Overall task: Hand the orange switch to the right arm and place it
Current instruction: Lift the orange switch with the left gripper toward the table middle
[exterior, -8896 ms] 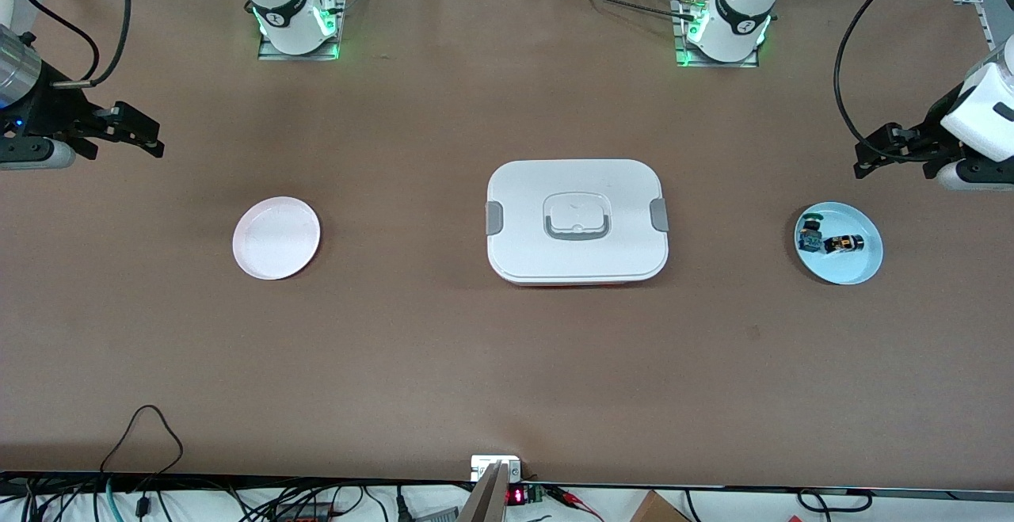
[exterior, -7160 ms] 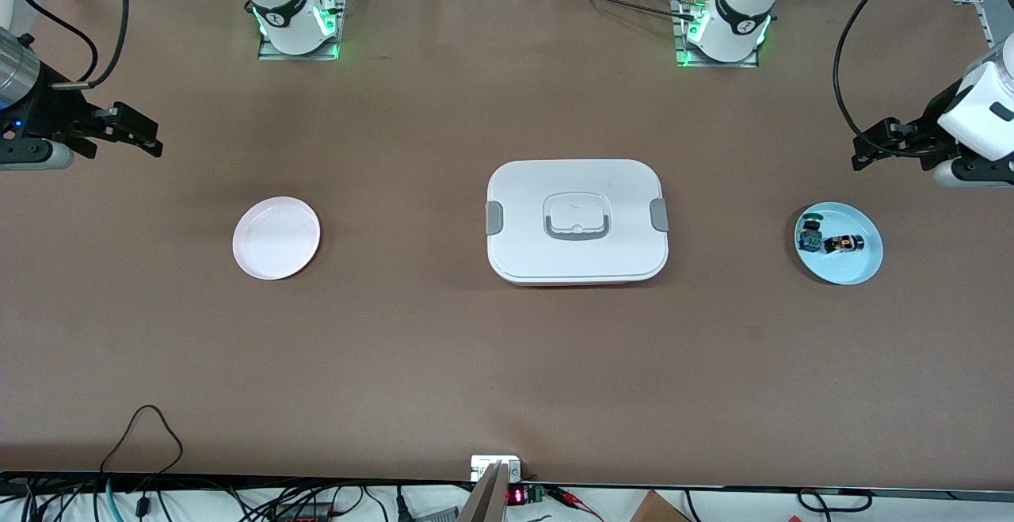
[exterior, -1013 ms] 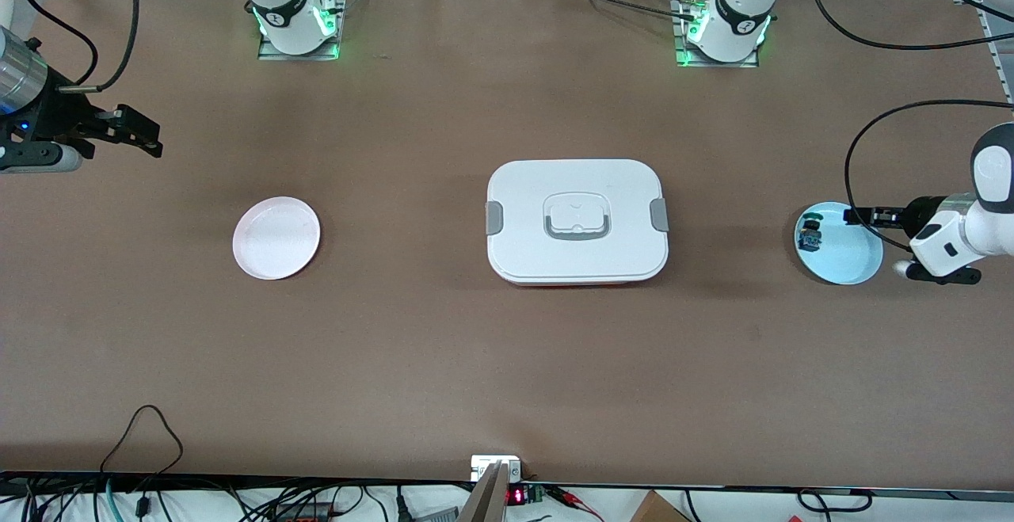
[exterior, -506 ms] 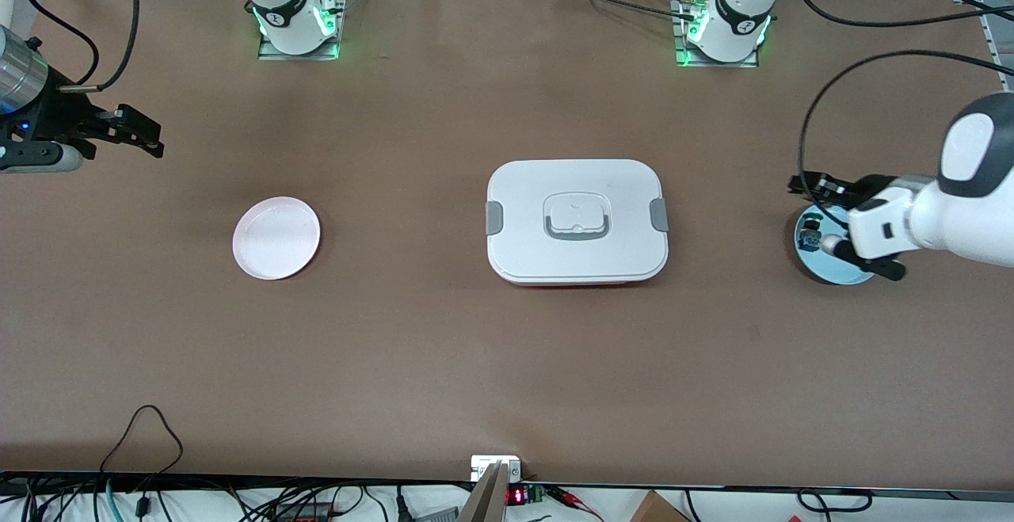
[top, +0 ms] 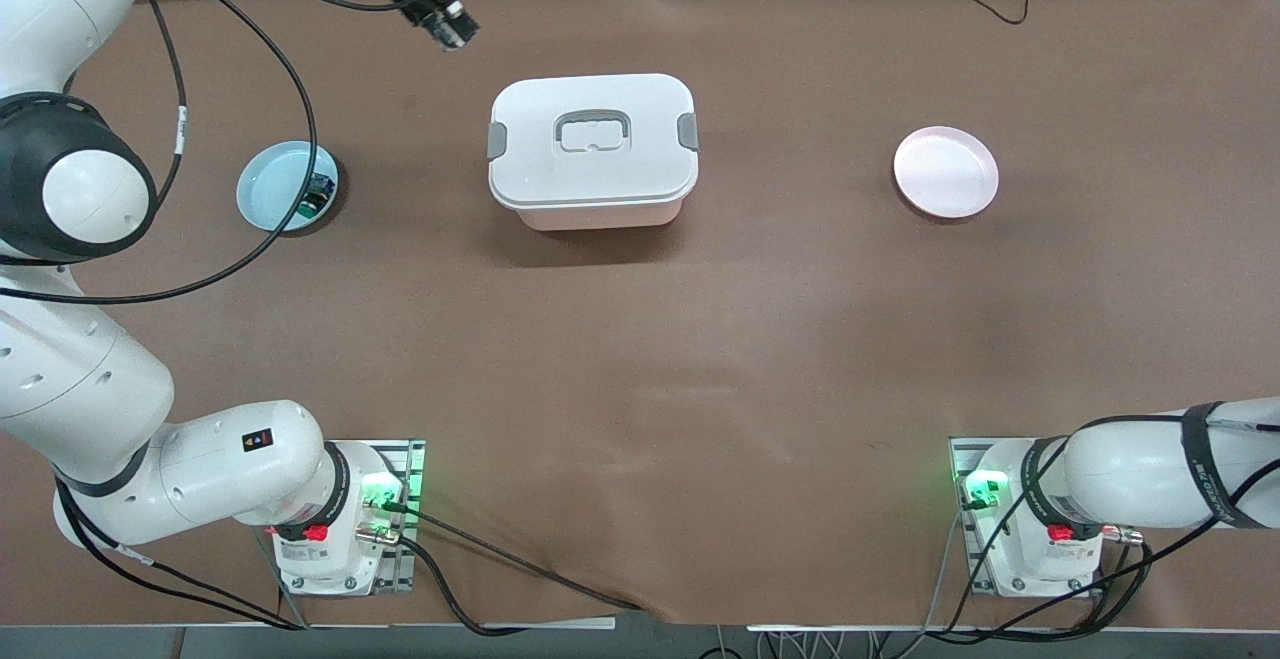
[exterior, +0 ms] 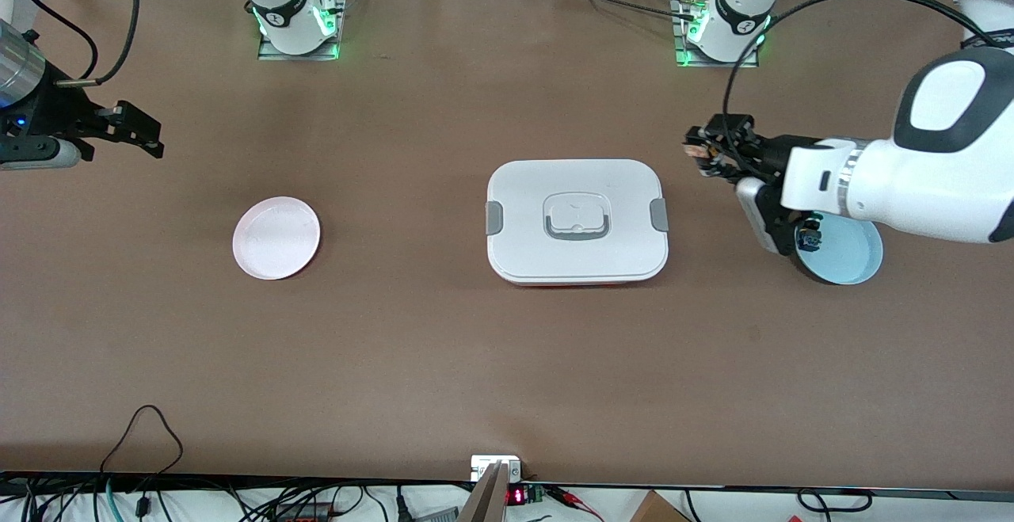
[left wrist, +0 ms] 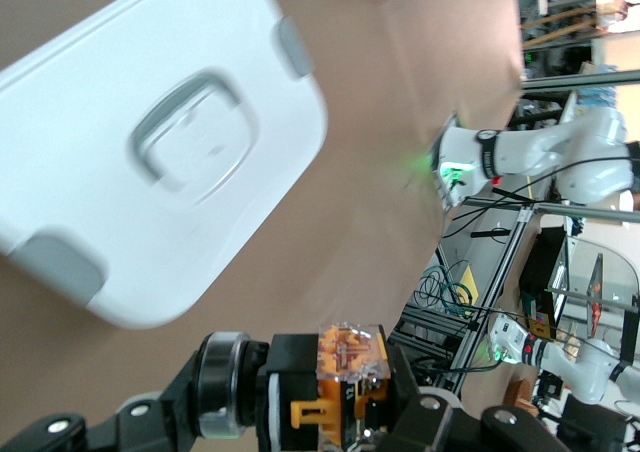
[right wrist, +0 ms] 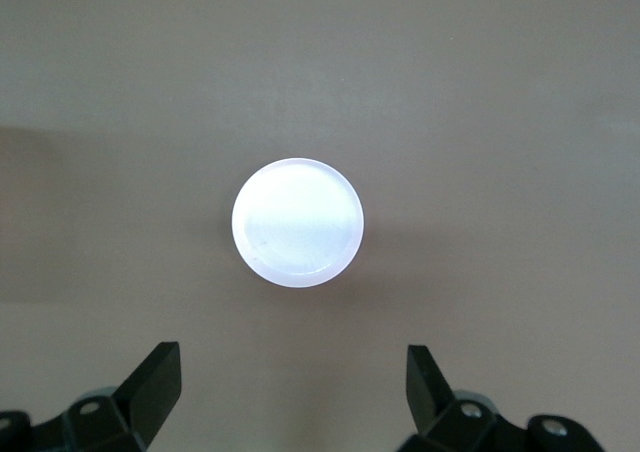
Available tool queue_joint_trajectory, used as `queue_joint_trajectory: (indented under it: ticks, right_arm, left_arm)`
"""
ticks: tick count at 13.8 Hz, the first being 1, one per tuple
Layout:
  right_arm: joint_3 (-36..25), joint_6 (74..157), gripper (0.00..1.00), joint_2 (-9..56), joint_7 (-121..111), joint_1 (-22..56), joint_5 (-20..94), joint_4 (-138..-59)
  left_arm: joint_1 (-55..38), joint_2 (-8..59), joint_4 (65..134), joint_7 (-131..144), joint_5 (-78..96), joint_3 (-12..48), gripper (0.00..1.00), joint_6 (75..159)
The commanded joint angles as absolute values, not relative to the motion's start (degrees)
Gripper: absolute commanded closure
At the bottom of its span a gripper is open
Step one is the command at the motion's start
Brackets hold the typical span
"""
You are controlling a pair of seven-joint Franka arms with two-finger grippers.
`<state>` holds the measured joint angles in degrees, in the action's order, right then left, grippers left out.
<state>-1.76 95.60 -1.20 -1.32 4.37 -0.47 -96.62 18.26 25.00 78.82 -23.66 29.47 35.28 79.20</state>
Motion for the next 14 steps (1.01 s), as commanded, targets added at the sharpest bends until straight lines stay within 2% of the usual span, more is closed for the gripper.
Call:
queue_joint_trajectory:
  ticks: [1, 5, 8, 9, 12, 14]
  right_arm:
    - [-2.2, 94.0, 0.00, -1.0, -2.2, 4.4, 5.9, -95.2]
    - [-1.9, 91.8, 0.00, -0.8, -1.6, 4.8, 14.0, -95.3]
    - [-1.8, 91.1, 0.00, 0.3, -2.0, 7.5, 21.2, -95.6]
    - [-1.8, 90.1, 0.00, 0.5, -1.8, 8.1, 24.1, -95.8]
    - [-1.8, 89.7, 0.00, 1.0, -1.1, 11.2, 30.1, -95.8]
    - [-1.8, 89.7, 0.00, 1.1, -1.1, 13.2, 34.0, -95.8]
  left_arm:
    - [18.6, 24.9, 79.0, -30.0, 32.1, 43.3, 0.91, 87.7]
    - [18.2, 25.1, 82.1, -46.9, 35.5, 50.2, 0.90, 103.5]
    - [13.5, 26.5, 85.7, -65.6, 38.1, 50.5, 0.89, 114.6]
    - [12.2, 26.5, 88.3, -69.0, 41.5, 50.9, 0.85, 121.7]
    - [5.5, 26.7, 91.8, -73.9, 50.1, 52.3, 0.87, 142.6]
    - [4.6, 26.8, 91.8, -74.4, 51.3, 52.4, 0.87, 146.5]
